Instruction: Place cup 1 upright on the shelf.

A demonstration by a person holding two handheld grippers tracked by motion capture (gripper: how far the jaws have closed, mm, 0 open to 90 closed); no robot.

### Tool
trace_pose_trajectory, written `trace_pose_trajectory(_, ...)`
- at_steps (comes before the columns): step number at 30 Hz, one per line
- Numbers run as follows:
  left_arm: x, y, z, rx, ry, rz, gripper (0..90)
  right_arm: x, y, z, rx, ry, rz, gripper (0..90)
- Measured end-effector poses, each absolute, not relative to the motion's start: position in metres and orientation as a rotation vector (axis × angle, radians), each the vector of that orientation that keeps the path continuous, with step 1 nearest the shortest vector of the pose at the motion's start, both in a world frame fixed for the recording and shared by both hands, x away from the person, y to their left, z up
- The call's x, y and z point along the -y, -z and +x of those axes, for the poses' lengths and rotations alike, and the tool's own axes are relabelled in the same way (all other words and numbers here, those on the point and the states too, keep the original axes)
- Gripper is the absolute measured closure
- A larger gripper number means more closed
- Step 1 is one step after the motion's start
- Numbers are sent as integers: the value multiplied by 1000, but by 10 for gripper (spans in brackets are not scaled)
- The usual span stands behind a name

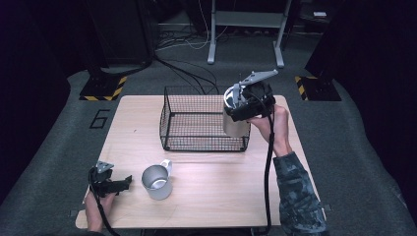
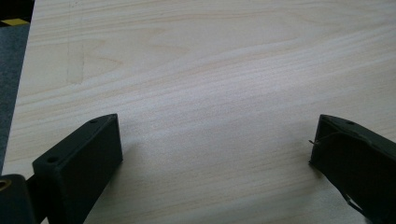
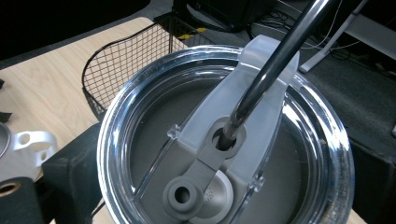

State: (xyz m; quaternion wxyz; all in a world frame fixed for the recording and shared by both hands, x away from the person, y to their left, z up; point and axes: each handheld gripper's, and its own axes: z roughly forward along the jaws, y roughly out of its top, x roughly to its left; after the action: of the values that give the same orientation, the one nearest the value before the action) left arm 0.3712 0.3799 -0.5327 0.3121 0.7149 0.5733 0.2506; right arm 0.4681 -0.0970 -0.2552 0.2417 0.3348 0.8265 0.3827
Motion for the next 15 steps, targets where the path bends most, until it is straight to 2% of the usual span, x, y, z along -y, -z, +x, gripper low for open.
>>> trace_pose_trajectory(15,-380,533,371,-1513,-662,1886,17,90,258,500,-2251,-1023,948,34)
